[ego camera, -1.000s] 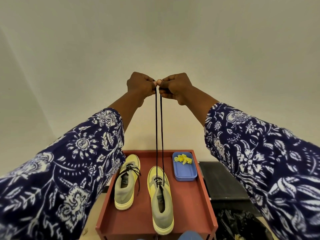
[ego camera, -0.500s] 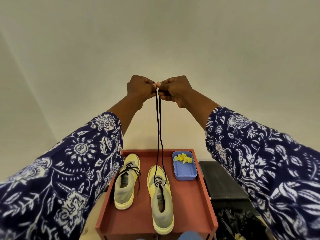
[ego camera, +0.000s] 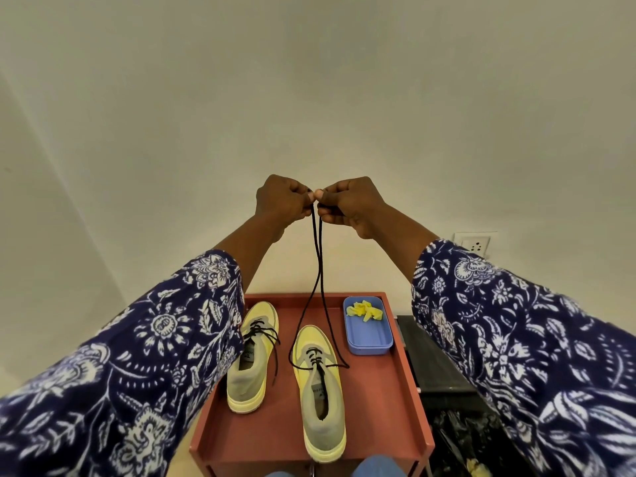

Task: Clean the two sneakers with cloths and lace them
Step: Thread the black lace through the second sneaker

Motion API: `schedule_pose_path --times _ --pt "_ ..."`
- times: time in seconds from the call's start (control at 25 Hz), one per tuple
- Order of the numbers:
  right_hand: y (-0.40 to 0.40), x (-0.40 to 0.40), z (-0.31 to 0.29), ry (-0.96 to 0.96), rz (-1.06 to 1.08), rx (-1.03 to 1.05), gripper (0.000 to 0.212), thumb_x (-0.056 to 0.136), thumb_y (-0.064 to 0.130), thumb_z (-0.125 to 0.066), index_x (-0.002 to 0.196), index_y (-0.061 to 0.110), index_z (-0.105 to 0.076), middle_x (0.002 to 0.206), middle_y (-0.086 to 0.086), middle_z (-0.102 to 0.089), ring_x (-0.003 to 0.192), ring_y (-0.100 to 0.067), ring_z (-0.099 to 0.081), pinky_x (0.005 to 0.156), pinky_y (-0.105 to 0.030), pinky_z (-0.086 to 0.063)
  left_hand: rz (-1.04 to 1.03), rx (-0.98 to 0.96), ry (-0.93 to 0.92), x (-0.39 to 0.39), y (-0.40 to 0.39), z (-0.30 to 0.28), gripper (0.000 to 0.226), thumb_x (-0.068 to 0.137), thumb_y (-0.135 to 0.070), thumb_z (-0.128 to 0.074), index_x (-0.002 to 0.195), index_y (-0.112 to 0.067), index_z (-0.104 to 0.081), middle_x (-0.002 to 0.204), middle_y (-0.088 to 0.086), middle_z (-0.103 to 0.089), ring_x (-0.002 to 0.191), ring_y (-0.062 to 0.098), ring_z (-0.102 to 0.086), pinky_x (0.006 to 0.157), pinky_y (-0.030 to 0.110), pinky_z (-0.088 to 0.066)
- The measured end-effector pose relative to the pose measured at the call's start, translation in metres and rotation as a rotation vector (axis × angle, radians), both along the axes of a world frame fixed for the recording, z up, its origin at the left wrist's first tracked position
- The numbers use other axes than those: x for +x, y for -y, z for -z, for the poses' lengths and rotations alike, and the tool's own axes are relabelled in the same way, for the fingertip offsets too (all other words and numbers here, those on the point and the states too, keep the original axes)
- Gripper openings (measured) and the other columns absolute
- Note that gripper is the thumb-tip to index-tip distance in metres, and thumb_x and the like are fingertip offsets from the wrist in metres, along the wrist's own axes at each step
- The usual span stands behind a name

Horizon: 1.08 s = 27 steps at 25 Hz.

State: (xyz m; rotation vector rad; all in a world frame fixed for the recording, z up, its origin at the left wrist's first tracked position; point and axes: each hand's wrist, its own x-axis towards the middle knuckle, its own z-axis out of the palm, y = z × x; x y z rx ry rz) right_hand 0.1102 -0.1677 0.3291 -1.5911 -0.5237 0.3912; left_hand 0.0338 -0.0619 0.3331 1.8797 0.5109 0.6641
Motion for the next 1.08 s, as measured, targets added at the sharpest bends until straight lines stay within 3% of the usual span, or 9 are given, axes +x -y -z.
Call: schedule_pose_path --times 0.28,0.4,0.56,0.64,0.84,0.92,1.0,1.08 --pt "0.006 0.002 0.047 -0.013 0.002 -0.099 0.017 0.081 0.013 -0.070 0.088 -0.001 -0.066 0.072 -0.010 -0.064 0.061 -0.016 -0.062 0.056 -0.023 -0.054 0.008 -0.079 -0.043 -0.004 0.000 0.051 0.006 0.084 -0.006 -0.065 0.085 -0.001 -0.068 0.084 0.008 -0.065 0.060 0.013 -0.062 0.054 0.011 -0.053" --pt "0.016 0.008 0.068 -0.037 0.029 -0.129 0.017 0.081 0.012 -0.070 0.088 -0.003 -0.066 0.071 -0.009 -0.063 0.059 -0.016 -0.061 0.051 -0.019 -0.053 -0.009 -0.134 -0.059 -0.010 -0.009 0.079 0.013 0.082 -0.006 -0.066 0.070 -0.008 -0.065 0.079 0.005 -0.066 0.056 0.012 -0.062 0.058 0.015 -0.055" --pt "0.036 0.021 0.100 -0.065 0.146 -0.174 0.016 0.081 0.010 -0.070 0.086 -0.005 -0.066 0.069 -0.011 -0.061 0.054 -0.016 -0.058 0.049 -0.019 -0.055 -0.045 -0.161 -0.148 -0.026 -0.024 0.128 0.012 0.082 -0.010 -0.067 0.070 -0.008 -0.065 0.065 0.005 -0.064 0.043 0.004 -0.056 0.057 0.021 -0.050" --pt "0.046 0.031 0.118 -0.042 0.226 -0.234 0.019 0.081 0.010 -0.070 0.087 -0.008 -0.066 0.065 -0.010 -0.061 0.053 -0.016 -0.058 0.052 -0.020 -0.055 -0.063 -0.214 -0.196 -0.037 -0.028 0.156 0.015 0.083 -0.009 -0.066 0.069 -0.006 -0.062 0.060 0.004 -0.060 0.040 0.005 -0.052 0.055 0.020 -0.045" --pt "0.069 0.049 0.173 0.111 0.268 -0.513 0.027 0.082 0.019 -0.067 0.077 -0.008 -0.068 0.074 -0.023 -0.068 0.075 -0.036 -0.066 0.082 -0.047 -0.054 -0.186 -0.370 -0.280 -0.069 -0.036 0.224 0.033 0.083 -0.001 -0.062 0.056 -0.011 -0.047 0.058 0.005 -0.047 0.052 0.016 -0.046 0.050 0.020 -0.042" --pt "0.076 0.048 0.203 0.102 0.248 -0.587 0.028 0.082 0.017 -0.064 0.066 -0.006 -0.063 0.070 -0.024 -0.065 0.071 -0.037 -0.063 0.078 -0.045 -0.053 -0.227 -0.367 -0.360 -0.080 -0.041 0.249 0.029 0.084 0.000 -0.060 0.059 -0.012 -0.048 0.063 0.006 -0.049 0.064 0.020 -0.051 0.063 0.030 -0.045" --pt "0.080 0.041 0.234 0.097 0.240 -0.655 0.028 0.082 0.015 -0.061 0.056 0.006 -0.052 0.062 -0.016 -0.056 0.063 -0.026 -0.054 0.073 -0.043 -0.052 -0.303 -0.302 -0.489 -0.087 -0.046 0.273 0.011 0.085 -0.010 -0.059 0.074 -0.008 -0.059 0.074 0.012 -0.062 0.076 0.026 -0.061 0.076 0.037 -0.050" --pt "0.083 0.032 0.261 0.100 0.240 -0.703 0.032 0.082 0.017 -0.061 0.054 0.011 -0.046 0.061 -0.011 -0.051 0.062 -0.022 -0.050 0.070 -0.040 -0.052 -0.389 -0.303 -0.616 -0.091 -0.044 0.300 0.018 0.088 -0.016 -0.054 0.095 -0.003 -0.064 0.087 0.013 -0.068 0.079 0.028 -0.066 0.073 0.034 -0.053"
